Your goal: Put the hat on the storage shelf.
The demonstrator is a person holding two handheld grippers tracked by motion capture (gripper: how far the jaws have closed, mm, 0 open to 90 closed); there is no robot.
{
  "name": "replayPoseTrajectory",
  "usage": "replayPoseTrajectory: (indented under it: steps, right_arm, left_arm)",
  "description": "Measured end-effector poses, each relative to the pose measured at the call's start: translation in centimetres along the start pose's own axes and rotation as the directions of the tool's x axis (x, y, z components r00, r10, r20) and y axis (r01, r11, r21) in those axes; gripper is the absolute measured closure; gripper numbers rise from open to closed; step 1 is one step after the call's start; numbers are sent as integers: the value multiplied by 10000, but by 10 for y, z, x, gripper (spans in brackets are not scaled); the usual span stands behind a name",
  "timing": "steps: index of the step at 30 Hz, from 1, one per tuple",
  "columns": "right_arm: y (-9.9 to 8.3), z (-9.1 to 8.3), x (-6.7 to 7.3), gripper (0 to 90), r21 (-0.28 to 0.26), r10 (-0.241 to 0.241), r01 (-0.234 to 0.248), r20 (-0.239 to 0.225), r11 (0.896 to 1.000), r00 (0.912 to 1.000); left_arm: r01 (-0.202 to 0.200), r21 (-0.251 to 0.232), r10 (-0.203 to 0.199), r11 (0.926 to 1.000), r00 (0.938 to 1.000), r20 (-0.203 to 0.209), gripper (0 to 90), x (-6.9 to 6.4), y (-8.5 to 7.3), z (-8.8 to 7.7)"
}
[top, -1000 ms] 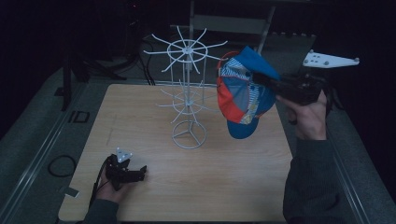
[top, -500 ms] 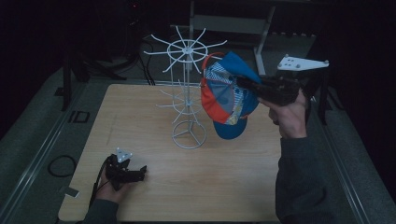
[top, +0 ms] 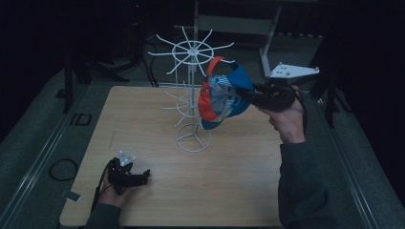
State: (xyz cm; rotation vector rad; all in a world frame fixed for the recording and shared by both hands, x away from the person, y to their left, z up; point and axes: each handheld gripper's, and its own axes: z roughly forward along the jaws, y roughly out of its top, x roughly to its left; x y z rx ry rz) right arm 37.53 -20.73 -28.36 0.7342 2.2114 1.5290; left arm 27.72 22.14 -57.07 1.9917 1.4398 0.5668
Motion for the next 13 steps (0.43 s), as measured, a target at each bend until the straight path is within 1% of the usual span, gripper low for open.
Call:
replayPoseTrajectory:
  steps: [1,2,3,4,5,6,8,9,13]
  right_arm:
    - [-1,0,0,653,-15,-10,10,38,10000,10000]
    - [-1,0,0,653,-15,-10,10,38,10000,10000]
    - [-3,-2,0,588,-17,-26,27,134,10000,9999]
    - [-3,-2,0,588,-17,-26,27,134,10000,9999]
    - [-4,-2,-1,559,23,-44,44,211,10000,9998]
    - [-5,-4,-1,521,80,-92,89,384,9999,9992]
    - [-7,-4,0,506,112,-83,78,452,9999,9989]
    - [-9,-5,-1,483,179,-144,134,561,9997,9983]
    - [-16,-6,-2,445,175,-50,41,535,9998,9986]
  left_arm:
    - [5,-4,-5,10000,10000,0,31,0,0,0]
    - [5,-4,-5,10000,10000,0,31,0,0,0]
    - [14,-15,-14,10000,10000,-6,31,0,0,0]
    - [14,-15,-14,10000,10000,-6,31,0,0,0]
    - [7,-11,-7,10000,10000,0,31,0,0,0]
    - [3,-9,-3,10000,10000,0,31,0,0,0]
    - [-10,-7,10,10000,10000,-13,31,0,0,0]
    - [0,-22,0,10000,10000,-7,31,0,0,0]
    - [2,-22,-2,10000,10000,-9,31,0,0,0]
